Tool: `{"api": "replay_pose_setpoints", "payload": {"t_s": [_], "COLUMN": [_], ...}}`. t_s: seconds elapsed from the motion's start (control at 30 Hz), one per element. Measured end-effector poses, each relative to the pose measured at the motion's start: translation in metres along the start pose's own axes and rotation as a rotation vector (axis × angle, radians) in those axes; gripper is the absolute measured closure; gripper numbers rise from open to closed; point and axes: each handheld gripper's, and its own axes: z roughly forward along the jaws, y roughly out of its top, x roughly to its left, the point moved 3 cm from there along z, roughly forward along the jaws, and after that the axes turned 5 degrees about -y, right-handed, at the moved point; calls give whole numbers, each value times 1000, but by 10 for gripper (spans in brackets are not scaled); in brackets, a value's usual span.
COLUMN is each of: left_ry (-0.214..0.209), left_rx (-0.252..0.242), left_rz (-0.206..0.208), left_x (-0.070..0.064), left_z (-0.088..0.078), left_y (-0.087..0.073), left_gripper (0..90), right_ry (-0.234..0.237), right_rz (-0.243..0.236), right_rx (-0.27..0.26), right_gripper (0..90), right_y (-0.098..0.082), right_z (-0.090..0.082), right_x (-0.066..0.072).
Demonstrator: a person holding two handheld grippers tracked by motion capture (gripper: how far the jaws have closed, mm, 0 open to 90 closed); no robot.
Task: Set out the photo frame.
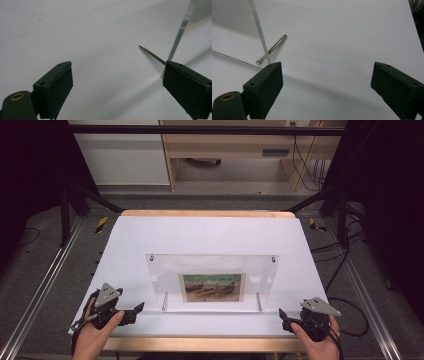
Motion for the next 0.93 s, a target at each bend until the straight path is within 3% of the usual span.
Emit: {"api": "replay_pose_setpoints", "payload": {"t_s": [0.23, 0.33, 0.5, 0.77, 0.83, 0.93], "left_ry": [29, 60, 89, 147, 175, 183], "left_rx": [18, 25, 24, -6, -8, -24], "left_rz": [-19, -5, -17, -6, -3, -27], "left_x": [10, 15, 23, 34, 39, 43], "left_z": [8, 14, 25, 41, 45, 43], "left_y": [-3, -2, 1, 10, 12, 12], "left_gripper": [91, 91, 91, 94, 95, 90], "right_ry": [-31, -56, -109, -201, -212, -206], "right_rz": [-6, -11, -28, -28, -21, -16], "right_rx": [32, 47, 69, 66, 55, 43], "right_gripper": [109, 117, 133, 144, 144, 148], "right_y": [1, 3, 8, 22, 24, 24], "right_z": [11, 18, 28, 48, 49, 46], "right_x": [-3, -5, -8, -18, -18, -16]}}
